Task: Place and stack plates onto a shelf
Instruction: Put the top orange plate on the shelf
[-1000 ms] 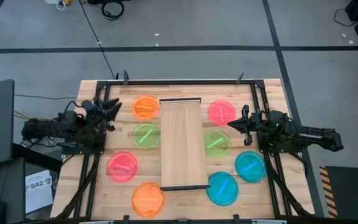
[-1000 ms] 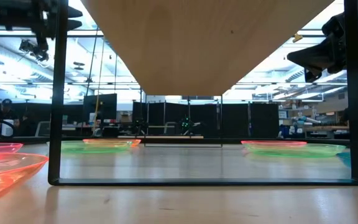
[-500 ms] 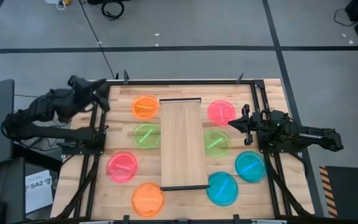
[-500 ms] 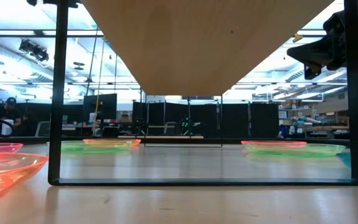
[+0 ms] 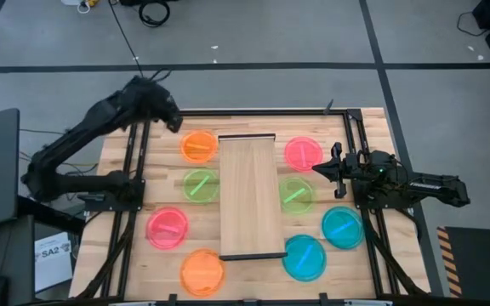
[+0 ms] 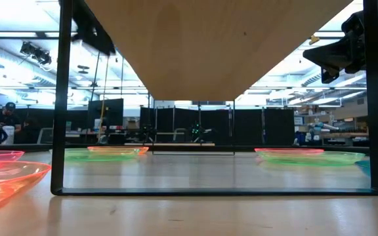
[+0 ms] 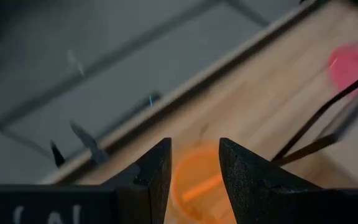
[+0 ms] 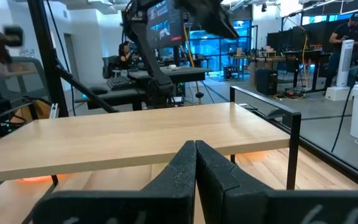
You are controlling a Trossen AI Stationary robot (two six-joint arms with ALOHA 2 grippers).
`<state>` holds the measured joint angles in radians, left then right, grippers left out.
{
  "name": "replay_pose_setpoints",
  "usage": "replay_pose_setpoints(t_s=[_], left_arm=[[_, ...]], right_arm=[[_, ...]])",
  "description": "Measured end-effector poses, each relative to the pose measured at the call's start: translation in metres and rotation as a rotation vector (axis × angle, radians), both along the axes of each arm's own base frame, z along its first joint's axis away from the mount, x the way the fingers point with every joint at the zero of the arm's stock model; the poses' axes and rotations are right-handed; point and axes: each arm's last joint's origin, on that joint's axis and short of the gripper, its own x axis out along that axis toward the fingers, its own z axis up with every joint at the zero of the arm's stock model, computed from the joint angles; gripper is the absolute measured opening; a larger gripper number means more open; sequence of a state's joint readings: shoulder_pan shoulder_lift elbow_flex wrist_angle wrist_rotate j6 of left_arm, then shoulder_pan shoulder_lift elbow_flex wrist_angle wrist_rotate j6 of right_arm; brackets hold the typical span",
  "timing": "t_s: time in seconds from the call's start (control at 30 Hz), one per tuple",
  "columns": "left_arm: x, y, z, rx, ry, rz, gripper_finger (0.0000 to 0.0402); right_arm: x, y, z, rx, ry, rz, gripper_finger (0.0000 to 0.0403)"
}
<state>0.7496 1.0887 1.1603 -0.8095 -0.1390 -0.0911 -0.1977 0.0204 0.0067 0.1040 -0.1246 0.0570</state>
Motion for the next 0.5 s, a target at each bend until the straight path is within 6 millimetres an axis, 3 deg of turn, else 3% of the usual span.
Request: replay_pose_setpoints(t_s=[0.27,0.5], left_arm=[[0.001,0.076,-0.071,-0.396,0.102,0.084,0.0141],[-0.002,0.106,-0.118,-0.572,0.218,0.11,0.0141]], right_arm=[[0.0,0.0,0.0,0.0,0.0,0.0,0.0014],[0.0,0.0,0.0,0.0,0.0,0.0,0.0014]])
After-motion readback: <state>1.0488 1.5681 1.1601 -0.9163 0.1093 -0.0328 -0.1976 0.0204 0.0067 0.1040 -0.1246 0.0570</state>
